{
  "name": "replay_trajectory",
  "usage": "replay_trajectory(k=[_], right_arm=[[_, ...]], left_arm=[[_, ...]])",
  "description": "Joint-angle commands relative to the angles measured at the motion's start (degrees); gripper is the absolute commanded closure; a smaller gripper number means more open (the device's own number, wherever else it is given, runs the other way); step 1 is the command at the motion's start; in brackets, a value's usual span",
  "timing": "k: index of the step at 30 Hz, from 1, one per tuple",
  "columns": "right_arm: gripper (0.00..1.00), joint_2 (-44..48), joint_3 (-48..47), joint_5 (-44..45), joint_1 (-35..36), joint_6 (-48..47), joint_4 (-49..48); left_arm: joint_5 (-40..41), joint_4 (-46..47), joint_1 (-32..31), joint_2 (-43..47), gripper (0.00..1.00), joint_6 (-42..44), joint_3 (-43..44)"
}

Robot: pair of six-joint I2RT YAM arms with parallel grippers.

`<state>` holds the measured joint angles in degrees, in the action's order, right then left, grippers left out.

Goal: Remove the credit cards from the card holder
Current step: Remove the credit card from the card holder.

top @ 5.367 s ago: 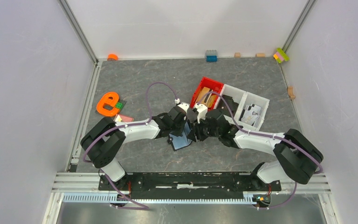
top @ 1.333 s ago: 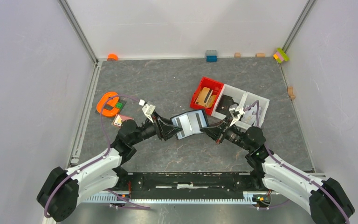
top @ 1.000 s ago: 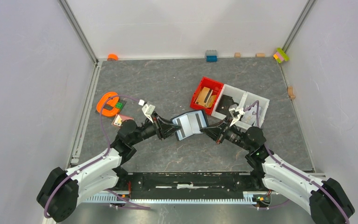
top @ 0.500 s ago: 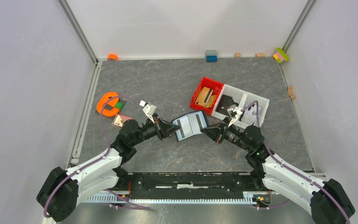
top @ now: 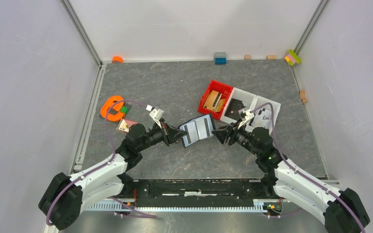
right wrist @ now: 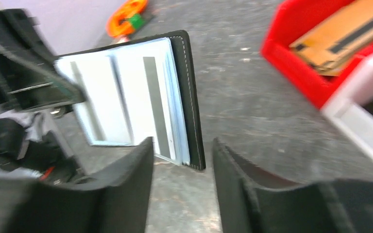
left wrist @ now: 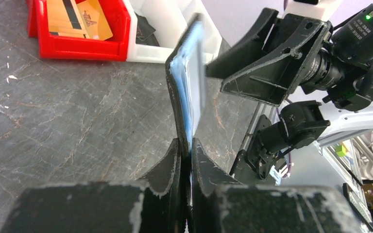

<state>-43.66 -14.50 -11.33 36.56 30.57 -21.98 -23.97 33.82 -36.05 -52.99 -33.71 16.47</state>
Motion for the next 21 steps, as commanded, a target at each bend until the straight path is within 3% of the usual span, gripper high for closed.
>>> replay_trajectory(k=[1, 5, 10, 16, 21], right_arm=[[0.43, 1.57, -2.83, 10.12, -0.52, -2.02, 4.42], [0.43, 3.95, -1.31, 7.5, -0.51, -3.29, 0.99], [0.54, 5.33, 2.81, -4.3, -0.52, -2.69, -12.23], [0.66, -2.24, 2.55, -16.84, -0.52, 1.18, -22.02], [0.72, -8.45, 1.48, -21.53, -0.53, 3.97, -25.51]], left_arm=[[1.16, 0.14, 0.18, -0.41, 0.98, 2.48, 1.61], [1.14, -0.44, 0.19, -1.04, 0.98, 2.48, 1.99], [0.27, -0.34, 0.19, -1.66, 0.98, 2.33, 2.34], [-4.91, 5.11, 0.19, -2.65, 0.98, 0.37, 1.65], [-8.34, 9.72, 0.12, -3.07, 0.98, -1.27, 0.94]])
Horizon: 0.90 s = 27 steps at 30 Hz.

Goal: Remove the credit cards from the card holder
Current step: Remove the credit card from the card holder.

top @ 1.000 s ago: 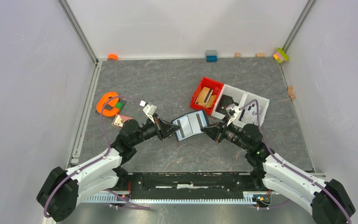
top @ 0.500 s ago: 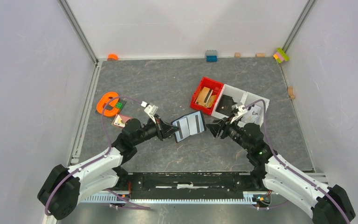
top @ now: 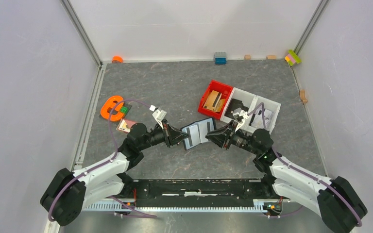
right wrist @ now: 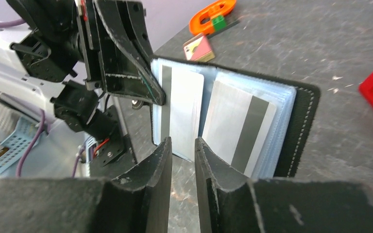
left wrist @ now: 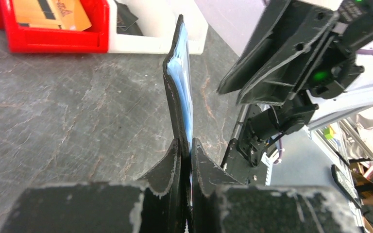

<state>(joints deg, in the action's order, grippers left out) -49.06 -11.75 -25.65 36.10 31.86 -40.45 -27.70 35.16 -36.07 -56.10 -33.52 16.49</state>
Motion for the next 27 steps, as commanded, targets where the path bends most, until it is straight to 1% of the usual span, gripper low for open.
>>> replay_trajectory(k=[1, 8, 11, 15, 21, 27], right_arm=[[0.73, -4.09, -1.61, -7.98, -0.06, 3.13, -7.47], [0.75, -8.24, -2.84, -9.96, -0.06, 3.99, -7.7], [0.75, -8.98, -2.99, -10.36, -0.06, 4.09, -7.94], [0.76, -8.89, -2.97, -10.57, -0.05, 4.04, -8.2], [0.76, -6.32, -2.44, -6.87, -0.06, 2.01, -5.57], [0.83, -7.9, -2.46, -8.89, -0.15, 3.56, -7.87]], left_arm=[[-4.88, 8.75, 0.2, 0.07, 0.98, -1.72, 0.83], [-6.15, 10.77, 0.12, 0.47, 0.98, -2.7, 0.3], [-7.96, 12.87, 0.08, -0.35, 0.98, -3.85, 0.21], [-10.92, 16.65, -0.5, -3.01, 0.98, -5.39, 0.59], [-12.55, 17.05, -1.46, -4.6, 0.98, -5.59, 1.53], [-13.03, 17.42, -1.92, -3.84, 0.98, -5.88, 1.44]])
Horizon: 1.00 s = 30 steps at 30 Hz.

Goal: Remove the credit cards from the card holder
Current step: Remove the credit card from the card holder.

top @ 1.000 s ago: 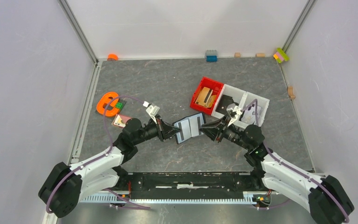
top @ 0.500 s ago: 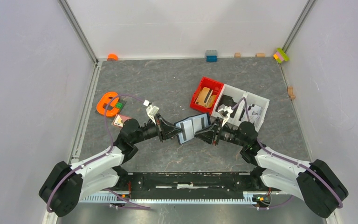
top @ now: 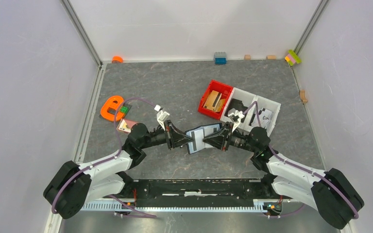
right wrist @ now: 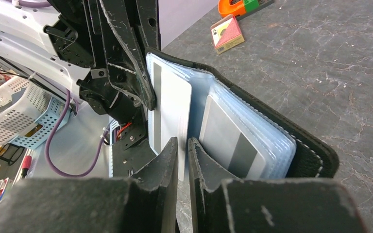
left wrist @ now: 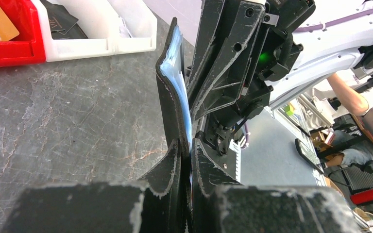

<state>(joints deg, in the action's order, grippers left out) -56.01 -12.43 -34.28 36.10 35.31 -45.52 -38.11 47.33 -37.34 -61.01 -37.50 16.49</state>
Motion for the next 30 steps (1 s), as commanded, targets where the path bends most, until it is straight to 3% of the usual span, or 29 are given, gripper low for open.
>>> replay_trajectory(k=[1, 9, 18, 30], right_arm=[[0.84, -1.44, -1.7, -0.77, -0.15, 0.7, -3.46], [0.95, -1.23, -1.12, -1.75, -0.27, 2.28, -6.12], [0.95, 0.29, -0.75, -0.26, -0.41, 2.04, -5.09], [0.86, 2.13, -0.68, 0.0, -1.28, 1.87, -4.01]], left_arm=[[-2.74, 5.38, -0.71, 1.03, 0.98, -1.96, 1.44], [-3.3, 6.33, -0.8, 0.75, 0.98, -2.35, 1.35], [-3.2, 5.76, -0.8, 1.77, 0.98, -2.14, 1.18], [-3.38, 5.76, -0.81, 1.7, 0.98, -2.22, 1.17]])
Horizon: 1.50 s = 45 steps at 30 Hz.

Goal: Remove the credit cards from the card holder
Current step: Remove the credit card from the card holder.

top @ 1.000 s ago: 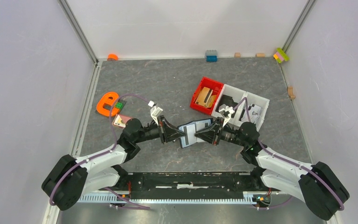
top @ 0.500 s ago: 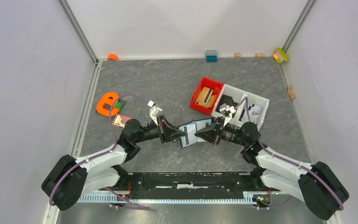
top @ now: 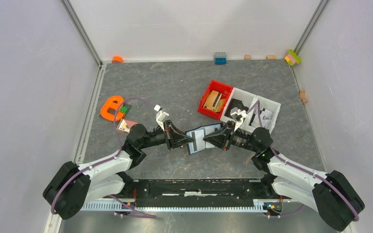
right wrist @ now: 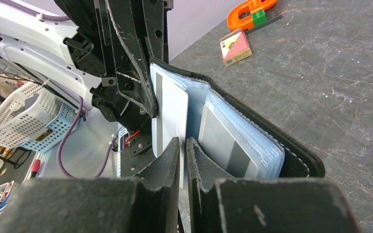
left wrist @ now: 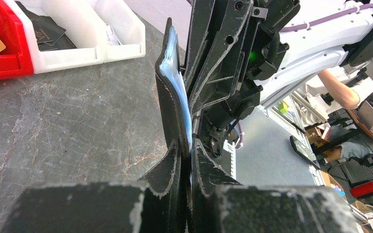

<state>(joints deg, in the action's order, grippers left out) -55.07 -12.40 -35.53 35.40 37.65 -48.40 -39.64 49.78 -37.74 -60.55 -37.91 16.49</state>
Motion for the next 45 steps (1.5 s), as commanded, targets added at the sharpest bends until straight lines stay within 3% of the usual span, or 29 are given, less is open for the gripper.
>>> replay_trajectory(k=[1, 17, 26, 30, 32, 36, 45], right_arm=[[0.86, 1.4, -0.65, 1.48, -0.61, -0.67, -0.88], [0.88, -1.49, -1.45, -0.29, -0.68, -0.06, -1.5], [0.87, -5.21, -2.7, -4.94, 1.47, 1.88, -6.35], [0.92, -4.74, -2.17, -5.77, 1.69, 2.67, -8.6], [1.0, -4.3, -1.84, -5.99, 1.7, 2.91, -9.47], [1.0, -4.27, -0.66, -6.7, 1.68, 5.18, -14.11], [1.0, -2.85, -0.84, -3.81, 1.33, 3.0, -9.24]], left_arm=[[-1.85, 3.35, -0.41, 1.24, 0.98, -1.74, 1.17], [-3.79, 5.51, -0.67, 0.32, 0.98, -2.42, 1.26], [-2.34, 3.89, -0.67, 0.62, 0.98, -1.7, 1.34], [-0.97, 2.21, -0.67, 1.22, 0.98, -1.0, 1.43], [-0.07, 1.0, -0.67, 1.57, 0.93, -0.47, 1.44], [1.25, -0.15, -0.67, 2.33, 0.76, 0.14, 1.37], [2.11, -1.37, -0.67, 3.59, 0.75, 0.8, 1.11]])
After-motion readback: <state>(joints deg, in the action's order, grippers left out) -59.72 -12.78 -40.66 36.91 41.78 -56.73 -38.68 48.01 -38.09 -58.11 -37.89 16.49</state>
